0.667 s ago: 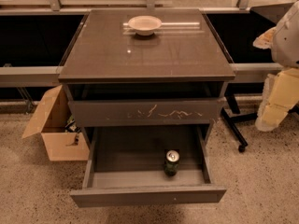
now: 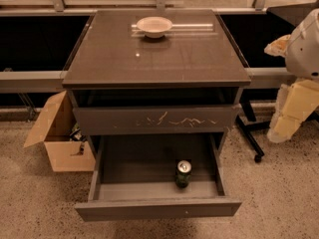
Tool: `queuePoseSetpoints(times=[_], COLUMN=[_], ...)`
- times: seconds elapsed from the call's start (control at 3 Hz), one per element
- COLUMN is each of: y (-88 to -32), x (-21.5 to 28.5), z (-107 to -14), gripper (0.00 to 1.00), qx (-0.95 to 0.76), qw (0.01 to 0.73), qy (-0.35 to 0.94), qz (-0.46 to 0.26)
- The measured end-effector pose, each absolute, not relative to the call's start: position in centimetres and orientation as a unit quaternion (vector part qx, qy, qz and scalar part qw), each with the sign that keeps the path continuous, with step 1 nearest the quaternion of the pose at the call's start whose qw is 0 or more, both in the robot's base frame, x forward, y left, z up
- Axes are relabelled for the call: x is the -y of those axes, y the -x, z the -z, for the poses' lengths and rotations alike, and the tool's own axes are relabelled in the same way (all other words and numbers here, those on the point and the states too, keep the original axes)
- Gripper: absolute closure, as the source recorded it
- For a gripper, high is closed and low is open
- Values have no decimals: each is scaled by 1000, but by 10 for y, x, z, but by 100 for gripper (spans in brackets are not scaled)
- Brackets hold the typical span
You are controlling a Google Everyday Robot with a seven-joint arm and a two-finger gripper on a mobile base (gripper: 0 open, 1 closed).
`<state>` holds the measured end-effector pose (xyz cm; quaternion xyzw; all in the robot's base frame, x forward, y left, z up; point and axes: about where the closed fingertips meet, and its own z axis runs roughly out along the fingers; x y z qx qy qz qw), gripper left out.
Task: Pick green can from middle drawer and place on counter
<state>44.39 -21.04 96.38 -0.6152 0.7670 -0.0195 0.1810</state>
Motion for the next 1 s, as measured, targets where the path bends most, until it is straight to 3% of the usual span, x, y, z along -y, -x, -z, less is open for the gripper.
queuePoseSetpoints(times=[1.0], y=[-452], x=[191], z=[-867], gripper=[0], qx=[-717], qw=[292], qy=[618], qz=[-139])
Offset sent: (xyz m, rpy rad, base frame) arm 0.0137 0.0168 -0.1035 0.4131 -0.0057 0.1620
